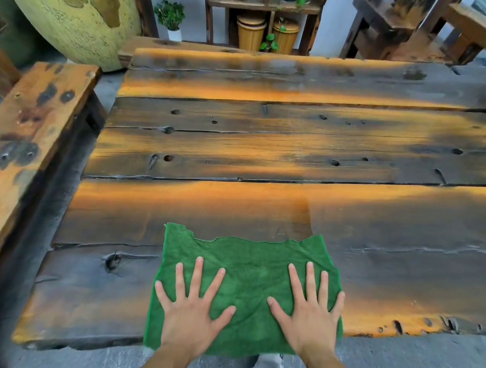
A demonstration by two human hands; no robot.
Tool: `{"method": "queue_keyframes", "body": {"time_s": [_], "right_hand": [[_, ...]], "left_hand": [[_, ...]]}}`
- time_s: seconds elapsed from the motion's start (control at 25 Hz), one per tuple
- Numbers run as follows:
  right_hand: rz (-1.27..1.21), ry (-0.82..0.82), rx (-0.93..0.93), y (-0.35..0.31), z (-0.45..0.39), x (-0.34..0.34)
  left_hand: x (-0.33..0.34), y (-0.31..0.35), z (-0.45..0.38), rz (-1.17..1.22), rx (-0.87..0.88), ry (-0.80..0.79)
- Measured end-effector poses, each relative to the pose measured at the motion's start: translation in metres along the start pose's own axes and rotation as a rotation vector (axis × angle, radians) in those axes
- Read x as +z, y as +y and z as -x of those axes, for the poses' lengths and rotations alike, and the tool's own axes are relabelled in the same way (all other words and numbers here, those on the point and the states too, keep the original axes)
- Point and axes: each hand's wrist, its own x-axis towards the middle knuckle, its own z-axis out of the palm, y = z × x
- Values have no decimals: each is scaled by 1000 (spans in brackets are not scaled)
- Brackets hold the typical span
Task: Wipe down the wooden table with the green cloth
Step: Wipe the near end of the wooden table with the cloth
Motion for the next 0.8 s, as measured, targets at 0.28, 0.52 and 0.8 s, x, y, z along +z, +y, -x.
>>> {"method": "queue_keyframes", "body": {"time_s": [0.28,0.52,0.8], "right_hand": [[3,16,2,5,-69,-9],[-17,12,21,8,-140,-21],[-55,19,8,15,-240,-39]], "left_hand": [[-15,16,-63,7,5,25],[-31,32,-132,-23,-1,47],[-52,56,-223,-46,-65,35]]}}
